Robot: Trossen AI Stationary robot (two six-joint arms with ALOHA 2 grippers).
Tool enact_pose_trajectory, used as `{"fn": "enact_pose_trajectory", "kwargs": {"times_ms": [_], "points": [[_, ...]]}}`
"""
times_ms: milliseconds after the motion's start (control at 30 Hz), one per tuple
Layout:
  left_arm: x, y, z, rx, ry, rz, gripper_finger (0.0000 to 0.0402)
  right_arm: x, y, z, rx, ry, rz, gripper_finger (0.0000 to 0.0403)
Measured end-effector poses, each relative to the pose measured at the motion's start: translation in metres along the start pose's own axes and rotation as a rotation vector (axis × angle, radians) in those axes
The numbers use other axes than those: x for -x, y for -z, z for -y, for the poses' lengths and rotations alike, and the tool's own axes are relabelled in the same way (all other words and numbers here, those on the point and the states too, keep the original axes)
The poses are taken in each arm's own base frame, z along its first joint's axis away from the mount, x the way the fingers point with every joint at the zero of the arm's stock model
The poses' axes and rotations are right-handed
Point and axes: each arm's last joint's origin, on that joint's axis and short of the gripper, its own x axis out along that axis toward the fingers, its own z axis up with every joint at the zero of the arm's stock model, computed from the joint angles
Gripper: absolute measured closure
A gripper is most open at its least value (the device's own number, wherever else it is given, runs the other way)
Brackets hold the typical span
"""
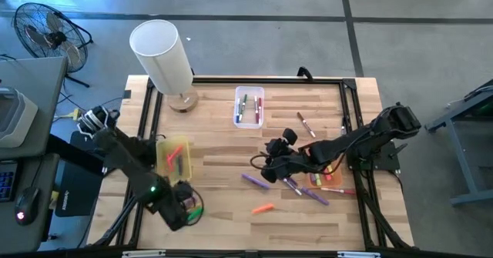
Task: Pick & Place Markers
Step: Put the purple highlighter pen into the orange bin
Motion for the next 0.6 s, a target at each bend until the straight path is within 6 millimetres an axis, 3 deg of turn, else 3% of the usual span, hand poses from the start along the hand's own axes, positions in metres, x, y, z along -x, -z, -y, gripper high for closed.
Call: {"fn": "enact_pose_trajectory", "kwargs": {"times_ms": [300,600], "points": [[-0.045,0.013,0.016,-0.013,-0.118,-0.088,0.0257,0.000,-0.004,-0.003,-0.006,-0.034,0.028,0.0253],[-0.065,0.014,0.018,-0.053,-0.175,-0.138,0.0257,0.000,-0.005,-0.004,0.004,-0.051,0.030,0.0253]]}}
